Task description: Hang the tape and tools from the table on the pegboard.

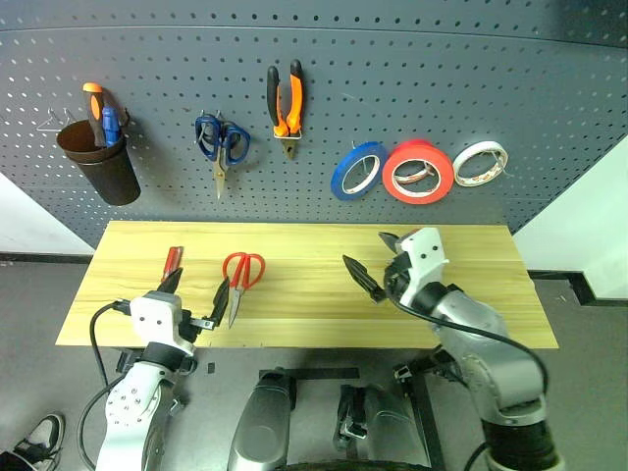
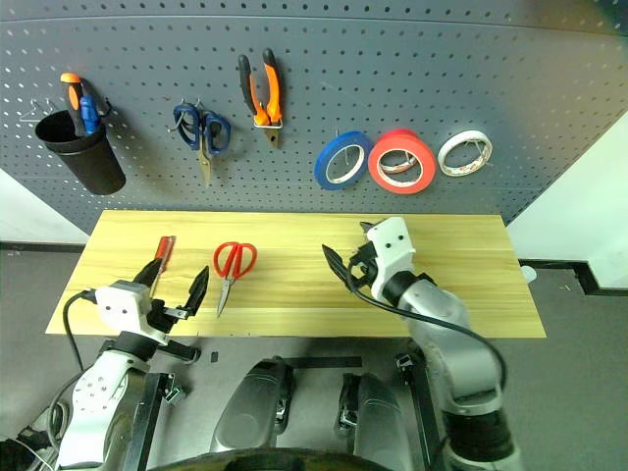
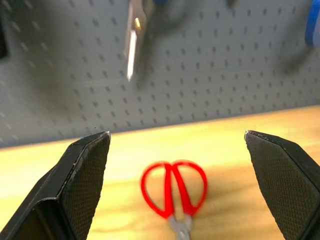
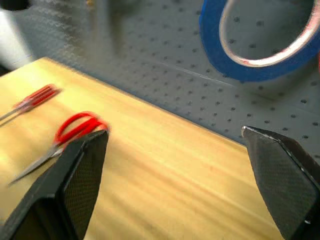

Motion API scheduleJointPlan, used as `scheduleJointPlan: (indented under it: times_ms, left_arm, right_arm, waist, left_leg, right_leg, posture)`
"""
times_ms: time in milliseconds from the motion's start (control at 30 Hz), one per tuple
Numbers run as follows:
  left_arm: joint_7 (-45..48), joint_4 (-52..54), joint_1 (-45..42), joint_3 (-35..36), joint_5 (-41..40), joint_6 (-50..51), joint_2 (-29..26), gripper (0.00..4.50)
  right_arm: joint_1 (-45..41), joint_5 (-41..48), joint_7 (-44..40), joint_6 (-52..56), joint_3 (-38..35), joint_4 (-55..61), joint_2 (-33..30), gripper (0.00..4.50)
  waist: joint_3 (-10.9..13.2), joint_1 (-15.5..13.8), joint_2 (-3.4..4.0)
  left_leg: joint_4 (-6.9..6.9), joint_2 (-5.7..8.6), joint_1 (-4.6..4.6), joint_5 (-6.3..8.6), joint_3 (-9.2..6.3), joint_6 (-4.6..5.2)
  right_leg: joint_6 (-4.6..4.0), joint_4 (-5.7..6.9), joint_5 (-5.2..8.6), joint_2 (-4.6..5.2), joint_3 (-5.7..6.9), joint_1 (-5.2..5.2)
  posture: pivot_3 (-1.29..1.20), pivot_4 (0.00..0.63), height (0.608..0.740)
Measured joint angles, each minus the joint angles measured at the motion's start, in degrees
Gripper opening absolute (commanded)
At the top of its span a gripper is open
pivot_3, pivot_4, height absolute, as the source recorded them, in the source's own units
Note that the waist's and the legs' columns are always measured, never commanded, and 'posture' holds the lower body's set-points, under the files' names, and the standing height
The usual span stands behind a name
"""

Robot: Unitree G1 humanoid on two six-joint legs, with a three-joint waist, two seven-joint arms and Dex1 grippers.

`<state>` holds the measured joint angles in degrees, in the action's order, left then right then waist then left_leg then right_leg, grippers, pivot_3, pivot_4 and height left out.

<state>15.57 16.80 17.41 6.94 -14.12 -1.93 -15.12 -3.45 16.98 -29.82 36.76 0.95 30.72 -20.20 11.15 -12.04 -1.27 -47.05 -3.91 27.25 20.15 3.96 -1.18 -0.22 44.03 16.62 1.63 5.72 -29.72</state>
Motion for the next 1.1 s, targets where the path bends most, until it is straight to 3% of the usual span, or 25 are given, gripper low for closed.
scheduleJointPlan:
  times_ms: [133, 367, 600, 833, 1100]
  left_arm:
    - [-2.1, 1.2, -1.1, -0.6, 1.1, 7.2, 0.1, 4.5]
    - [-4.8, 0.6, -4.0, -0.6, 3.5, 8.0, 1.9, 4.5]
    - [-10.3, -6.3, -11.1, -0.6, 5.9, 14.4, 4.6, 4.5]
    - [-10.0, -8.7, -13.5, -1.4, 5.0, 23.8, 6.0, 4.5]
    - [-7.9, -12.3, -18.9, -2.3, 4.9, 32.7, 3.7, 4.5]
  right_arm:
    - [2.2, 7.8, -9.4, 0.6, -2.4, 0.9, -6.2, 4.47]
    - [2.0, 12.7, -16.8, -6.6, -4.4, 1.0, -8.1, 4.47]
    - [-1.8, 12.5, -16.7, -8.7, -1.4, -1.3, -7.6, 4.47]
    - [-3.8, 11.3, -14.8, -10.1, 1.1, -3.9, -6.2, 4.47]
    - [-3.8, 10.7, -12.7, -10.9, 2.3, -3.9, -5.5, 4.47]
  waist:
    - [-0.1, 0.0, 0.13]
    - [-0.6, 0.1, 0.69]
    - [-0.8, -1.2, 0.81]
    - [-1.2, -2.3, 0.79]
    - [-1.5, -4.0, 0.8]
  left_leg:
    - [0.02, 0.02, -0.31, 0.01, -0.13, 0.01]
    - [0.2, -0.06, -0.9, 0.02, -0.7, -0.01]
    - [0.27, 0.08, -0.83, 0.02, -0.77, 0.0]
    - [0.29, 0.09, -0.82, 0.03, -0.77, 0.01]
    - [0.3, 0.09, -0.81, 0.03, -0.73, 0.01]
  right_leg:
    - [0.02, -0.07, -0.01, 0.01, 0.16, 0.38]
    - [-0.17, -0.68, 0.08, 0.05, 0.47, 1.3]
    - [0.19, -0.71, -0.15, 0.01, 0.59, 1.3]
    - [0.19, -0.78, -0.16, 0.03, 0.62, 1.34]
    - [0.19, -0.79, -0.16, 0.0, 0.7, 1.35]
  posture:
    - [0.37, 0.107, 0.676]
    - [0.37, 0.115, 0.676]
    - [0.37, 0.112, 0.676]
    - [0.38, 0.105, 0.676]
    - [0.37, 0.103, 0.676]
